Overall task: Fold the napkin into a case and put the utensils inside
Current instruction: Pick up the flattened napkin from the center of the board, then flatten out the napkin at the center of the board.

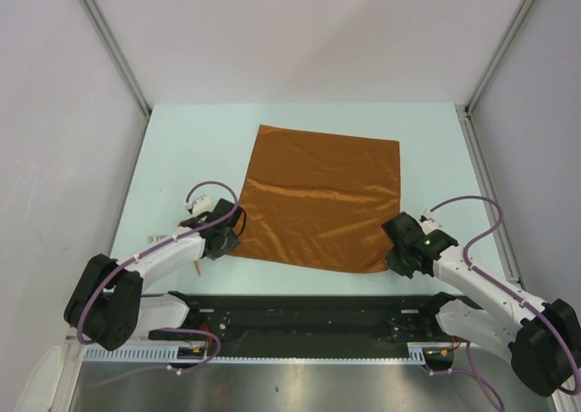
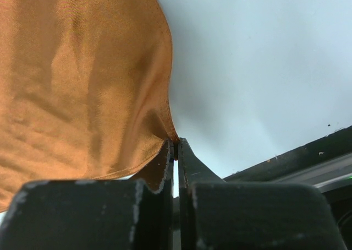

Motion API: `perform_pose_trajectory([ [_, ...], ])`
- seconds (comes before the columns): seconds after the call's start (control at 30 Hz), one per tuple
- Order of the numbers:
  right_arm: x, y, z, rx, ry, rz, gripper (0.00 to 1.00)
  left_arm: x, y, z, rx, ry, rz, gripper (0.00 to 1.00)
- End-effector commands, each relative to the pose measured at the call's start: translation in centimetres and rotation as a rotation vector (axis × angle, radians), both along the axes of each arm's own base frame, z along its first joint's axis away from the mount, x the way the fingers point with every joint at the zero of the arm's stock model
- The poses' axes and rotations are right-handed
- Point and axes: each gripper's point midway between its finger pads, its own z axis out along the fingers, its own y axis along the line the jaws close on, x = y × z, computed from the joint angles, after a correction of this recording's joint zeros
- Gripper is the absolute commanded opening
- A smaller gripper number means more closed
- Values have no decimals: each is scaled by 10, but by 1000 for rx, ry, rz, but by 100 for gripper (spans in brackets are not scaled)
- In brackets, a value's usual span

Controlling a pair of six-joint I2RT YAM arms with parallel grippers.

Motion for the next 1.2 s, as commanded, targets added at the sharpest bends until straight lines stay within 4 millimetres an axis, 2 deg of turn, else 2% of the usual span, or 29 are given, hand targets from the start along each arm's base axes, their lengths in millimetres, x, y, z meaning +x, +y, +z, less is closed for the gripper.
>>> perform_pose_trajectory([
  [0.0,10,-6,7,-31,-56,-17,0,-17,-24,-19,-135,72,-28,40],
  [0.03,10,-7,7,-34,-57,-13,0,-13,-27,-18,-152,53,-36,32],
  [0.1,11,-8,8,-41,-60,-14,0,-15,-30,-19,-181,42,-49,26],
  [0.13,12,-9,9,-48,-66,-13,0,-15,-31,-18,-192,35,-51,19],
  [0.2,15,-10,14,-51,-80,-8,0,-14,-29,-14,-203,16,-53,11],
  [0.23,16,-10,16,-57,-87,-5,0,-12,-27,-11,-199,-1,-52,0],
  [0.27,19,-11,20,-64,-97,10,0,-12,-25,-8,-193,-12,-53,0],
  [0.4,23,-15,37,-97,-137,67,0,-1,-22,29,-175,-130,-122,0],
  [0.47,17,-20,51,-106,-163,103,0,0,-17,60,-173,-219,-139,0],
  [0.5,18,-17,62,-93,-194,118,0,0,-16,69,-178,-253,-152,0],
  [0.53,15,-15,75,-60,-247,140,0,0,-15,88,-200,-323,-163,0],
  [0.6,10,-13,89,-23,-294,167,0,-8,-12,97,-215,-349,-168,0],
  [0.63,5,-11,98,16,-330,185,0,-11,-13,109,-245,-396,-178,0],
  [0.73,-2,-6,115,70,-379,231,0,-20,-19,117,-293,-420,-222,0],
  [0.83,-4,-3,146,119,-510,295,0,-22,-23,146,-343,-535,-261,0],
  [0.9,-6,-4,173,143,-629,335,0,-23,-23,175,-368,-649,-301,0],
  [0.93,-8,-8,201,125,-714,376,0,-21,-27,198,-384,-733,-333,0],
  [0.97,-9,-12,217,119,-769,384,0,-23,-27,228,-384,-821,-376,0],
  [1.0,-12,-15,238,110,-828,406,0,-26,-31,246,-400,-865,-415,0],
  [1.03,-12,-18,257,83,-889,433,0,-30,-32,287,-420,-973,-449,0],
  [1.07,-18,-23,290,87,-976,437,0,-30,-36,305,-407,-1011,-493,0],
  [1.1,-20,-21,308,91,-1027,461,0,-36,-41,323,-427,-1046,-536,0],
  [1.13,-22,-22,322,87,-1063,478,0,-44,-41,354,-443,-1116,-563,0],
  [1.17,-28,-22,347,77,-1123,518,0,-46,-46,376,-447,-1175,-608,0],
])
